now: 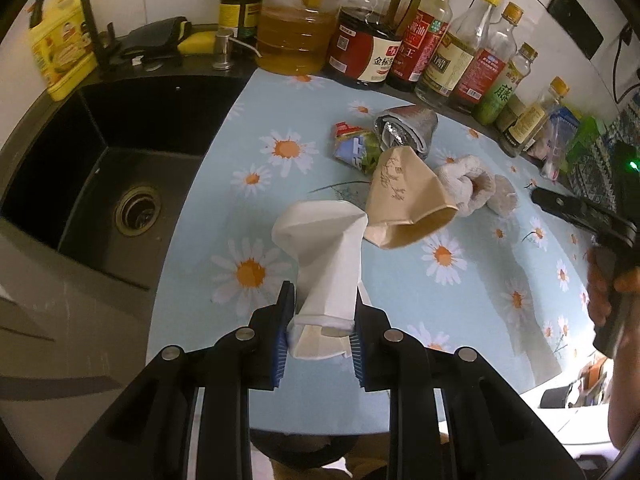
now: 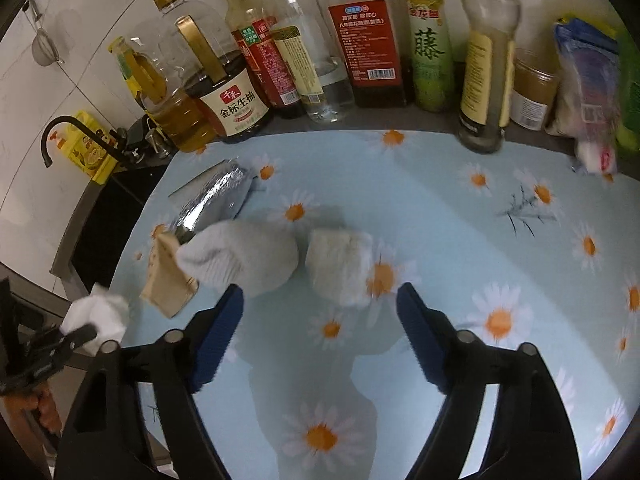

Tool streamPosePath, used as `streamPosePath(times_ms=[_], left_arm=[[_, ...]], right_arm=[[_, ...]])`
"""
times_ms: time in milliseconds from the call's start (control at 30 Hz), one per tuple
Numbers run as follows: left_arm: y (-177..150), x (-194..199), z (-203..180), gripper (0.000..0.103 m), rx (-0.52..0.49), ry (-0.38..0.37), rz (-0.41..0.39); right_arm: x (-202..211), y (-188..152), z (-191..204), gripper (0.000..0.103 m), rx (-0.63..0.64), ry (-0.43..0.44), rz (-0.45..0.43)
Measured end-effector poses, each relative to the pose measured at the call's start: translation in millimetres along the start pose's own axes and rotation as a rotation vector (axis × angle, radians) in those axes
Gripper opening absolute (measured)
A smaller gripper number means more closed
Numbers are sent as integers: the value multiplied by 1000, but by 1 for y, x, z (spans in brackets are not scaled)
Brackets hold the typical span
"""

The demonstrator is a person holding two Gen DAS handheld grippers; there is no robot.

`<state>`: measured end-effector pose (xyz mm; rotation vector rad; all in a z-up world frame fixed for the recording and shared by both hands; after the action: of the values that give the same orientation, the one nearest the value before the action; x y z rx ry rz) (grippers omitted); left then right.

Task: Collect trash
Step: 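Hold the white tissue in the left tool while the right tool grasps the clear plastic bag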

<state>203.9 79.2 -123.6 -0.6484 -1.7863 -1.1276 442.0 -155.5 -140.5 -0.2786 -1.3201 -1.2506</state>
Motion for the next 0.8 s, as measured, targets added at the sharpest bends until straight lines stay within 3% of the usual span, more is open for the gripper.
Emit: streamPosePath(times_ms=[267,433,800], left_arm=[[-11,13,-15,24,45,12,-13],[-18,15,-18,24,66,21,-7],[-22,18,-18,24,57,2,-11]], right_arm=[[-37,15,-10,66,60,-40,53],[-54,14,-12,48,79,-35,104],[-35,7,1,47,103,-43,71]])
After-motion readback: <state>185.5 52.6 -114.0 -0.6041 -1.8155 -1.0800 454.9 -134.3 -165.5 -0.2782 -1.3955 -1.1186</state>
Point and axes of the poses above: each gripper's, at about its wrist camera, not at the fingertips, and x roughly against the way its jaws point, z to its left, y to its top, the point moved 4 cm from there along -x, roughly the way its jaws point
